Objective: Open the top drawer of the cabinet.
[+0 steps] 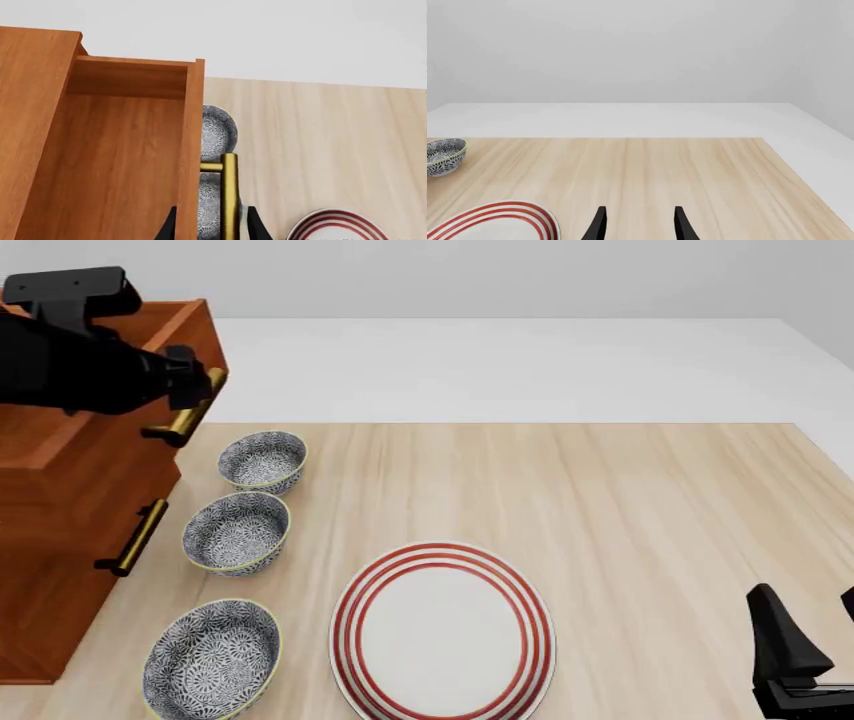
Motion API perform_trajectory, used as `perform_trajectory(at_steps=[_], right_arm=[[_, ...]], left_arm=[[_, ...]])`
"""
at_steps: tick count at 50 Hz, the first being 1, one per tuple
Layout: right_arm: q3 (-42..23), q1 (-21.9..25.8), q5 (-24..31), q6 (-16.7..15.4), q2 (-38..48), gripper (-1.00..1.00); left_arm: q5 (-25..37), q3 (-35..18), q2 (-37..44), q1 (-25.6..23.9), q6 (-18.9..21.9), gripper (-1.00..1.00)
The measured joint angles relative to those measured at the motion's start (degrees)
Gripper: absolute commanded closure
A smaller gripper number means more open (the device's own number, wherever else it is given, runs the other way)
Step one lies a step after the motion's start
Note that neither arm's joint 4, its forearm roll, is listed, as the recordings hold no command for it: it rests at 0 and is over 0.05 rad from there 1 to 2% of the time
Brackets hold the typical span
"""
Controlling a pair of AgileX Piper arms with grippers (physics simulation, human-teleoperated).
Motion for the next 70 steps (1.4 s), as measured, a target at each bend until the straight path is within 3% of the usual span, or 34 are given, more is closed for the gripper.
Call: perform_trajectory(at_steps=[26, 70], right_arm=[[0.0, 0.0, 0.0, 0.0, 0.0, -1.00], [0.0, 0.0, 0.0, 0.0, 0.0, -1.00]], left_arm=[[-0.5, 0.0, 0.1, -3.4, -3.1, -1.00], [-2.6, 0.1, 0.4, -7.2, 1.0, -1.00]])
